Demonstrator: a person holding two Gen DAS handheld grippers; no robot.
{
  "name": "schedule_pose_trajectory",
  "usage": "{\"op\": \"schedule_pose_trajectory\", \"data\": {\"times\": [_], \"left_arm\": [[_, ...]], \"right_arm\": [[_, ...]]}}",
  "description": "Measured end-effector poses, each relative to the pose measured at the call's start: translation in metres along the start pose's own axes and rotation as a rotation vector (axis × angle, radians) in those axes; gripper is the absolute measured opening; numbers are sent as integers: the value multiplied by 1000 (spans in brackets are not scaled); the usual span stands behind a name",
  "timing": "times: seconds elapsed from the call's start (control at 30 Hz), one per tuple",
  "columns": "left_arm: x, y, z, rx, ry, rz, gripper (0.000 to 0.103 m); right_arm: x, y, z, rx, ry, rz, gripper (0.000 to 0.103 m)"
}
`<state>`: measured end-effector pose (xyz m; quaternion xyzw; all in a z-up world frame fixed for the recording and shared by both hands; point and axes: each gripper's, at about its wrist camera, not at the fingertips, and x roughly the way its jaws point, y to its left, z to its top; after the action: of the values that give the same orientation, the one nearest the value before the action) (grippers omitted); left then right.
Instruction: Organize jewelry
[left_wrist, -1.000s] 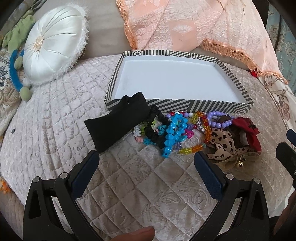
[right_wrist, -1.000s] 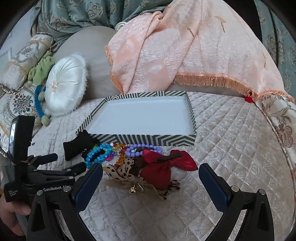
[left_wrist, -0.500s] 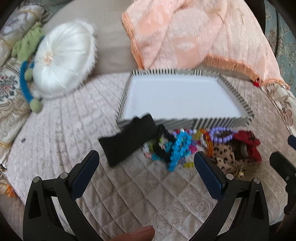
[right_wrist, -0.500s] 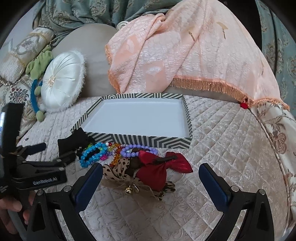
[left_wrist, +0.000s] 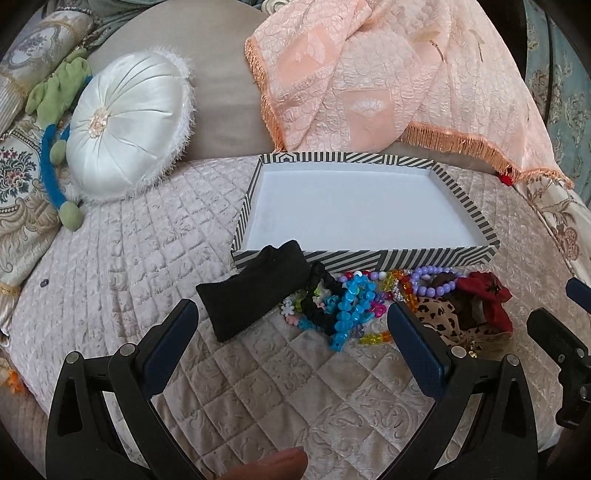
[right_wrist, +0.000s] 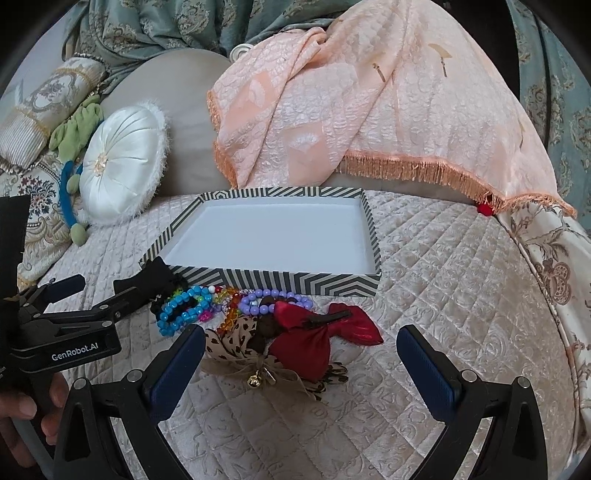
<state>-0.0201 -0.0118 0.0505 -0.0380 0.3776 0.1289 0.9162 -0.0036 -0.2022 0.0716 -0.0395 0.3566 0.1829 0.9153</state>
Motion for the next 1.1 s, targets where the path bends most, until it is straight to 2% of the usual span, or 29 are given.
{"op": "schedule_pose_trajectory", "data": {"times": [1.1], "left_arm": [[7, 1, -3, 2, 38, -7, 103]], "right_arm": [[2, 3, 0, -10, 14, -23, 103]]}}
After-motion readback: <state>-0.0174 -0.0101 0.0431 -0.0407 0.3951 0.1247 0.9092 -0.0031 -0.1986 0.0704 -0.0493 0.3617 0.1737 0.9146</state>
